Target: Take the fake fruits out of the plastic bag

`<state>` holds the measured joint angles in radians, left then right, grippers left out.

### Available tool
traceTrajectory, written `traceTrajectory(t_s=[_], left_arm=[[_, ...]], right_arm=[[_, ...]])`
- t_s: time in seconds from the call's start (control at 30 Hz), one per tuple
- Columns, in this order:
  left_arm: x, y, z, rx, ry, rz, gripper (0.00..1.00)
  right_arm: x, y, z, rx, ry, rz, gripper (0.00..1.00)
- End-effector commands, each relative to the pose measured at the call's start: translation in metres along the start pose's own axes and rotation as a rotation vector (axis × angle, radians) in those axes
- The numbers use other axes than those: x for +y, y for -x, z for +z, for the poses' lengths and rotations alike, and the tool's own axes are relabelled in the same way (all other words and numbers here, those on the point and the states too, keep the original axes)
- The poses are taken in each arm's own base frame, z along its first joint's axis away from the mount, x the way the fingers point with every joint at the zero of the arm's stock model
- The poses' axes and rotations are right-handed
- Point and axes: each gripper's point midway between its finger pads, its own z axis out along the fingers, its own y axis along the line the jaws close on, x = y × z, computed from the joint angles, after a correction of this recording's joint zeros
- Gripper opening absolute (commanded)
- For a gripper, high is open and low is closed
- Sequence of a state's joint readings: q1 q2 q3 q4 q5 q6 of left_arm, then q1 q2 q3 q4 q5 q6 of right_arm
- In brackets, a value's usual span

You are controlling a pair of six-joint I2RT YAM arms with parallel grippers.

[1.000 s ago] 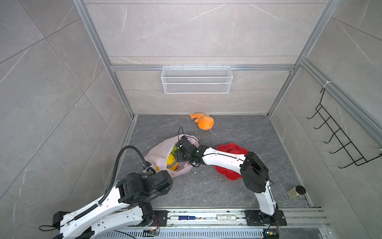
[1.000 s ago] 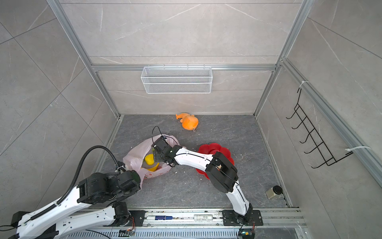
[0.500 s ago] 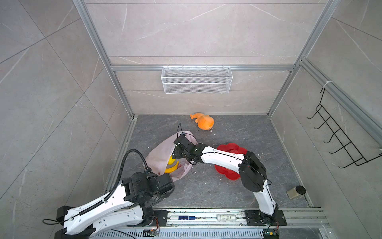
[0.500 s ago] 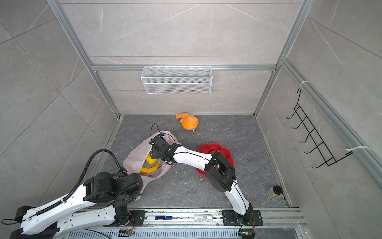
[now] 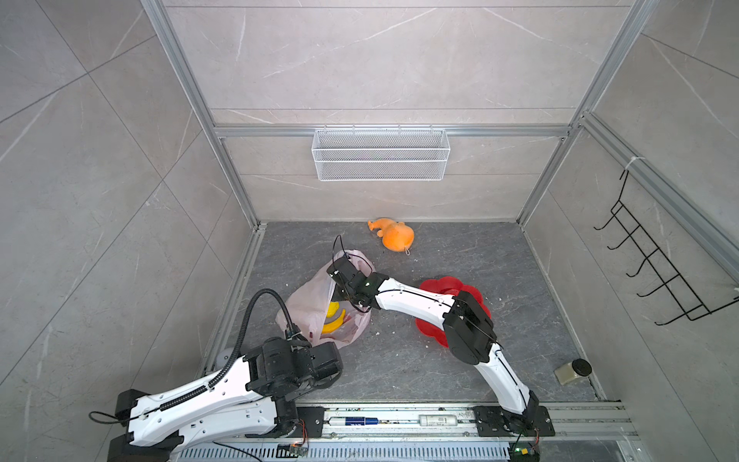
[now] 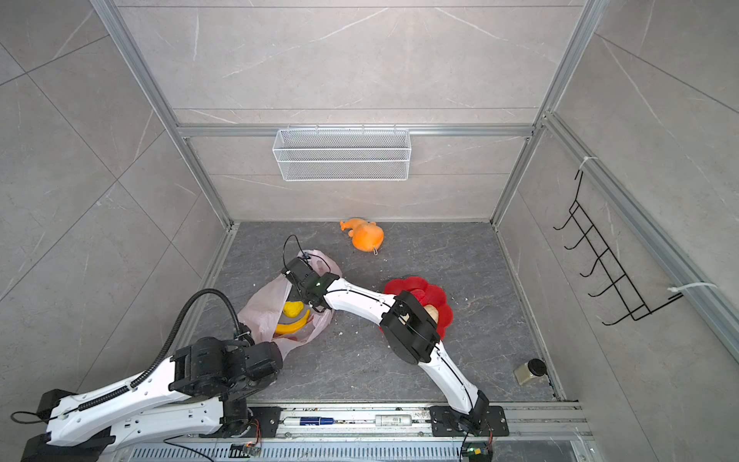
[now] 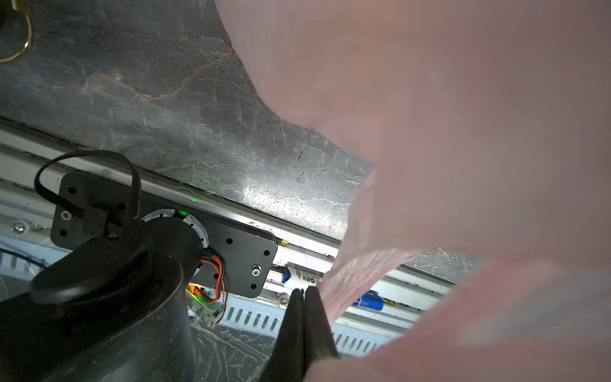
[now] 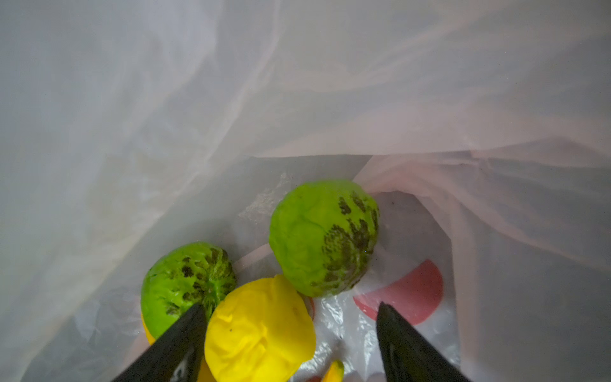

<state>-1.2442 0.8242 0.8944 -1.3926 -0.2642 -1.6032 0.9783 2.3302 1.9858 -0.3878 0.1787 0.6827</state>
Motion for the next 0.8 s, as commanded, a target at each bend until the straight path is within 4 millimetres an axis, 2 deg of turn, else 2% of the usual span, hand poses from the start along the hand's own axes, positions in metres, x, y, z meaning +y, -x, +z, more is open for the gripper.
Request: traceTrajectory(t_s=[0.0,0.77], left_arm=[[-0.004,0.005,0.002,-0.044,-0.025,-0.012,0.0],[-0.004,0.005,0.007,-0.068,-0.074,-0.005,0.0]], right_arm=[[-0.01,-0.006,0.012,0.035,-0.048,0.025,0.82],[-0.017,0.0,0.045,0.043,-0.07,0.113,0.84]])
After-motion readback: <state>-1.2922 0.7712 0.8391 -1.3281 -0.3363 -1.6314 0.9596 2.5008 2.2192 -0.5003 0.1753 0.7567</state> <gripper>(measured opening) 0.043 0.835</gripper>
